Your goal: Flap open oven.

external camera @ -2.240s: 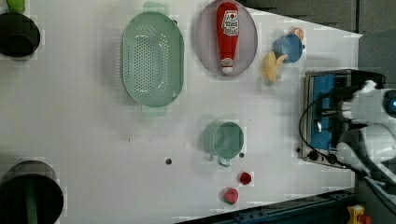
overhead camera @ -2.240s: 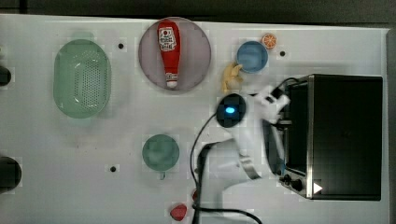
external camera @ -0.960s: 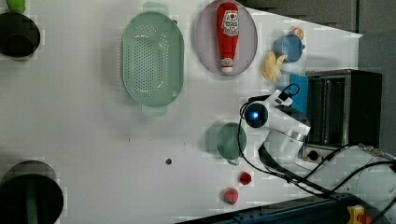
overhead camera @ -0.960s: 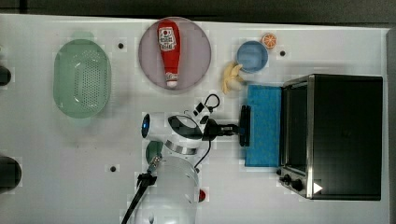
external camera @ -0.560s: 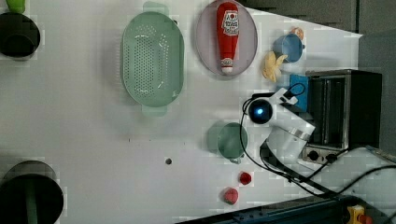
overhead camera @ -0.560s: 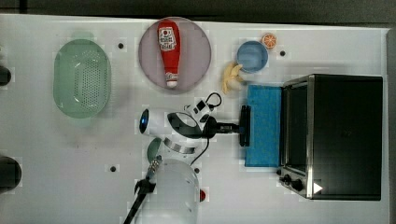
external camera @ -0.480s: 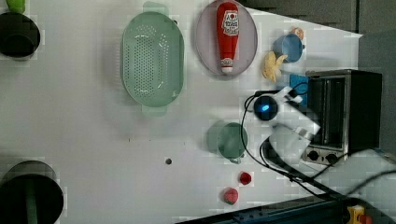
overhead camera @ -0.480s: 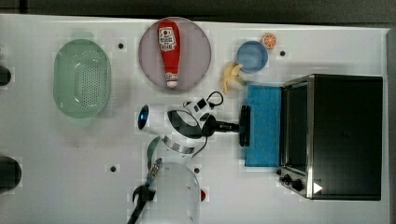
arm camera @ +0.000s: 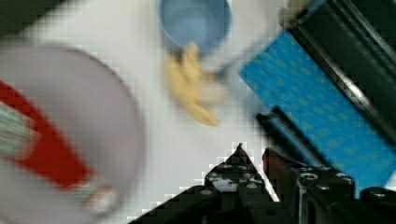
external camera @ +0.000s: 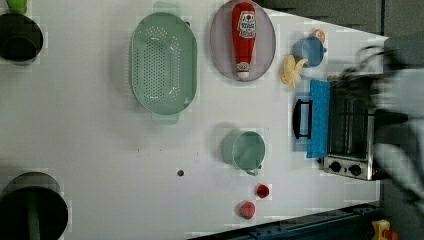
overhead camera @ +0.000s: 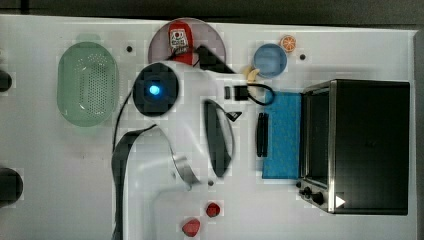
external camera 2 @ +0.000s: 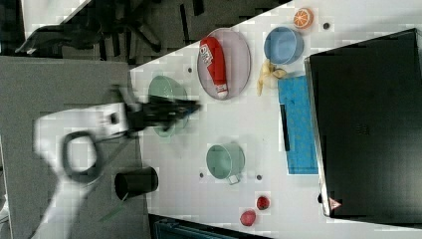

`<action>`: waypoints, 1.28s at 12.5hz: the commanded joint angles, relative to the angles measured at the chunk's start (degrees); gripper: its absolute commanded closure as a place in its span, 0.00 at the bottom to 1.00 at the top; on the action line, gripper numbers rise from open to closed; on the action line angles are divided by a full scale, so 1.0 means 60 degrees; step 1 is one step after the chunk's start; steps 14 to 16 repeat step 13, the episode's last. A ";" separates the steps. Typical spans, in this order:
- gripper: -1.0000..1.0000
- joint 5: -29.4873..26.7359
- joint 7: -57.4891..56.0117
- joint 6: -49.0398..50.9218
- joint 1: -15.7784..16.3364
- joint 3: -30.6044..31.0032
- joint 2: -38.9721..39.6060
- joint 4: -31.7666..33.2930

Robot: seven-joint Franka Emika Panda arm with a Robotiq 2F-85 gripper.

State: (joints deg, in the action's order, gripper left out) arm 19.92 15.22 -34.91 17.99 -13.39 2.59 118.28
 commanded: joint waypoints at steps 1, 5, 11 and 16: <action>0.83 -0.1702 0.0450 0.1011 -0.0317 -0.0576 -0.1238 0.0138; 0.83 -0.2559 0.0450 0.2246 -0.0315 -0.0741 -0.2660 -0.0175; 0.83 -0.2558 0.0451 0.2847 -0.0309 -0.0717 -0.2984 -0.0175; 0.83 -0.2558 0.0451 0.2835 -0.0309 -0.0718 -0.2982 -0.0169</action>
